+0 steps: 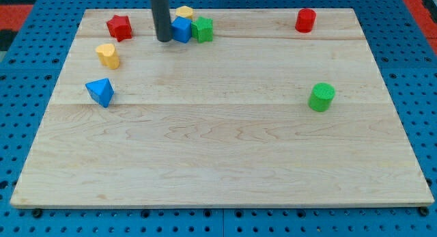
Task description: Move the blue cube to the bottom left of the board
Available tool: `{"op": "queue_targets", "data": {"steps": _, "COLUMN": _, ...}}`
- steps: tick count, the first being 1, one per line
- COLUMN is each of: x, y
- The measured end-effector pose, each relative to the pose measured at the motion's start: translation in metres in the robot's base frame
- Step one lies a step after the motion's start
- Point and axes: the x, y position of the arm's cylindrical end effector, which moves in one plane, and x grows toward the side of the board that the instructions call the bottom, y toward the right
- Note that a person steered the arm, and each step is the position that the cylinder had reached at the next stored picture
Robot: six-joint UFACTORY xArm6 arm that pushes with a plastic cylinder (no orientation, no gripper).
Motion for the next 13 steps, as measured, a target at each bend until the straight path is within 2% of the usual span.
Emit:
{"op": "queue_targets", "data": {"steps": 1, "x": -0.012, "y": -0.004}}
{"op": "queue_targets", "data": {"steps": 2, "x": -0.036, "y": 0.016}}
{"op": "queue_targets", "data": {"steps": 3, "x": -0.053, "y": 0.002}}
{"op": "queue_targets", "data": {"steps": 4, "x": -0.06, "y": 0.04}}
{"op": "queue_targets", "data": {"steps": 5, "x": -0.046, "y": 0.067}}
{"op": "queue_targets", "data": {"steps": 7, "x": -0.027, "y": 0.051}}
{"op": "queue_targets", "data": {"steps": 8, "x": -0.037, "y": 0.037}}
{"op": "queue_targets", "data": {"steps": 9, "x": -0.011, "y": 0.036}}
{"op": "queue_targets", "data": {"steps": 11, "x": 0.085, "y": 0.036}}
{"op": "queue_targets", "data": {"steps": 13, "x": 0.147, "y": 0.036}}
